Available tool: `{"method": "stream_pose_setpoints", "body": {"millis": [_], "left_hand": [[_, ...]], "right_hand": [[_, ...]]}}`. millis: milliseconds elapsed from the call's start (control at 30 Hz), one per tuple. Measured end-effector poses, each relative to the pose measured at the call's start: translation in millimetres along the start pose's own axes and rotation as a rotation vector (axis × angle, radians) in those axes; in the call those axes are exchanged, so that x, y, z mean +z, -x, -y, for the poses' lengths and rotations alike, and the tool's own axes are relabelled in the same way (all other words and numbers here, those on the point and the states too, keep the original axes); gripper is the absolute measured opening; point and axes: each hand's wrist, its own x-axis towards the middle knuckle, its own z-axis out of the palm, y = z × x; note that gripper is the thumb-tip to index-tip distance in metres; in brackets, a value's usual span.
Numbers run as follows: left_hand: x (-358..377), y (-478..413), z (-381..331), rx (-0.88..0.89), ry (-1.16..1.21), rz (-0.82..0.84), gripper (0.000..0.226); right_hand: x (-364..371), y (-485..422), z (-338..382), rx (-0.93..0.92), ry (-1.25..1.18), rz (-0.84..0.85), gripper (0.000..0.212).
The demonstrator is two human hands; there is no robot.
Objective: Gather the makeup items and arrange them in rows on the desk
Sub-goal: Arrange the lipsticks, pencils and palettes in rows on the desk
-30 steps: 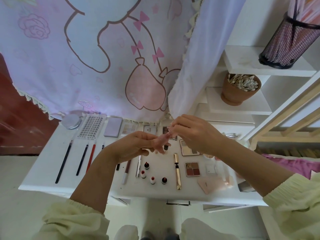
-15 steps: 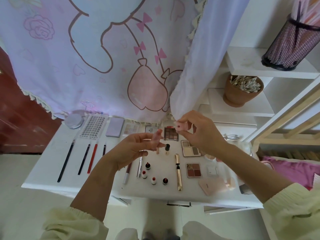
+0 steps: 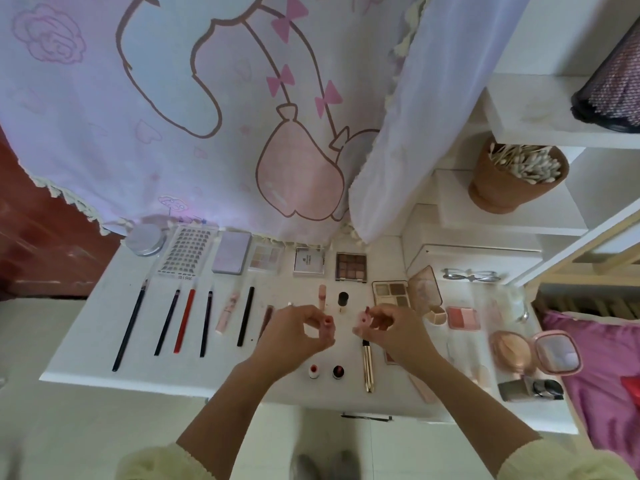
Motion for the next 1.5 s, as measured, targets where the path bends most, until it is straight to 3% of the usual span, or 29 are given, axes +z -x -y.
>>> {"method": "stream_pose_setpoints", "body": {"millis": [133,467,867,1500], "left_hand": [[11,-11,11,0.044,-0.185,0.047,0.010],[23,-23,15,0.019,-0.281,0.083,0.030],[31,-40,8,0.146,-0.632,0.230,0.028],[37,-46,18,0.127,-0.727,0.272,0.033]], "right_hand": [[15,-7,-16,0.051,0.081,0.028,0.021],[30,-11,-34,-0.020,0.408,0.106,0.035],[32,-10,-36,-0.085,0.476,0.146,0.037],[33,-10,-35,-0.128,0.572,0.202,0.037]]}}
